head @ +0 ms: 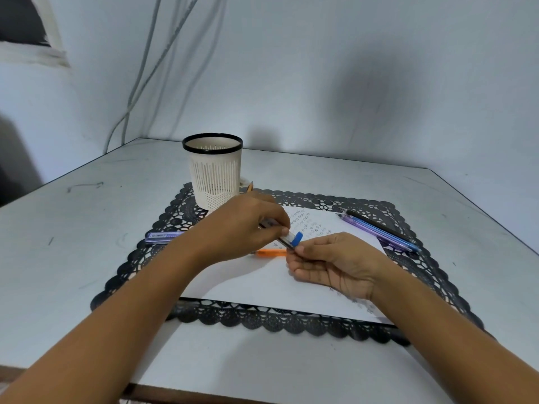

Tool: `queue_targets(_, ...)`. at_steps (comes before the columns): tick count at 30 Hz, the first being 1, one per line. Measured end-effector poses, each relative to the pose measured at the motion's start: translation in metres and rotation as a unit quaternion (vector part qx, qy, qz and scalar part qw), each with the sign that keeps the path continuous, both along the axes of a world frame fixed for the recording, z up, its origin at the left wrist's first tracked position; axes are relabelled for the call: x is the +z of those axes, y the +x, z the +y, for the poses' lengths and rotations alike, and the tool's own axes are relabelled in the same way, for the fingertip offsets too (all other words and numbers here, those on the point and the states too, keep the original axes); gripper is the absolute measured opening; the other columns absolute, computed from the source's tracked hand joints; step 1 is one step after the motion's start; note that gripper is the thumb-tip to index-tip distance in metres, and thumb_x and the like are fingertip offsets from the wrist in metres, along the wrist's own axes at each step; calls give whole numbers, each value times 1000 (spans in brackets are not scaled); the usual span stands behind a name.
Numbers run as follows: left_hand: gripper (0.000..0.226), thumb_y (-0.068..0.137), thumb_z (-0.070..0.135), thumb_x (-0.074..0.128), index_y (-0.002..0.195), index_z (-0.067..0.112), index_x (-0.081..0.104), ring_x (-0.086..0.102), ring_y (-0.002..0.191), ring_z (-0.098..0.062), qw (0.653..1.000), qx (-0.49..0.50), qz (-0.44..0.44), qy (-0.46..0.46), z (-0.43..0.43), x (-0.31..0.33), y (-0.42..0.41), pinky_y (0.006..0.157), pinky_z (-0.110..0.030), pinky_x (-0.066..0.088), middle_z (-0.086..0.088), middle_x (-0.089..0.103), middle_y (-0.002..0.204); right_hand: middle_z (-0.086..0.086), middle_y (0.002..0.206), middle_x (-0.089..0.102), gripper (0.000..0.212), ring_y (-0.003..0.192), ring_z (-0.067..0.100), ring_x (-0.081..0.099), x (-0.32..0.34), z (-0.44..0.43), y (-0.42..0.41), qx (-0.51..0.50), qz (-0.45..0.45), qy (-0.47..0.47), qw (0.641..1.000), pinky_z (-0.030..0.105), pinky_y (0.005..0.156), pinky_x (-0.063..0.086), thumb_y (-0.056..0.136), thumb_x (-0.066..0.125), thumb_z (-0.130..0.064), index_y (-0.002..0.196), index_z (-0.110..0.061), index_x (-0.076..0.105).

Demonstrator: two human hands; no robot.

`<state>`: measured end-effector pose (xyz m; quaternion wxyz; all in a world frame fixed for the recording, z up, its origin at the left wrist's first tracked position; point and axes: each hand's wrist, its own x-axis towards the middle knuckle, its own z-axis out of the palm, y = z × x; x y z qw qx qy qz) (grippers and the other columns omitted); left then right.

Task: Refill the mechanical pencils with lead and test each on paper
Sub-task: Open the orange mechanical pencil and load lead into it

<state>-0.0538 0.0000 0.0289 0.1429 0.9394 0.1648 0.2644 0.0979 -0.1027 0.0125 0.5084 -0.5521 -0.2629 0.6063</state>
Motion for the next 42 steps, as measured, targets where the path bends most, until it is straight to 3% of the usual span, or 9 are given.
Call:
queue_targets(6,9,85,22,62,90,18,69,53,82,0,998,27,-5,-51,1,0,2,76,-23,46,12,60,84,17,64,67,10,51,18,65,1,0,1,-10,-6,7,1000,29,57,58,83,57,3,84,9,65)
queue_targets(14,5,85,22,62,85,22,67,50,75,17,986,65,-50,-143,-3,-2,5,64,-1,36,20,58,80,15,63,66,6,50,17,63,5,0,3,-36,-60,30,997,27,54,58,85,59,0,80,3,61)
queue_targets(26,10,86,20,61,79,26,64,56,82,4,959,100,-132,-230,-7,-9,14,67,0,36,21,61,77,7,64,66,3,58,15,64,14,-3,10,-78,-190,116,972,27,55,57,85,60,-2,84,0,62)
queue_targets(33,14,86,21,61,77,31,62,53,75,14,949,105,-153,-255,-9,-10,16,66,4,35,23,59,75,8,66,65,4,58,15,63,15,-4,10,-82,-200,124,968,31,58,56,85,60,-5,83,-3,63)
queue_targets(42,11,86,21,61,79,30,62,53,82,4,944,107,-165,-265,-10,-11,17,71,-9,37,22,60,78,6,71,66,17,60,13,64,16,-4,12,-98,-256,130,953,27,56,54,91,55,-16,81,-6,64)
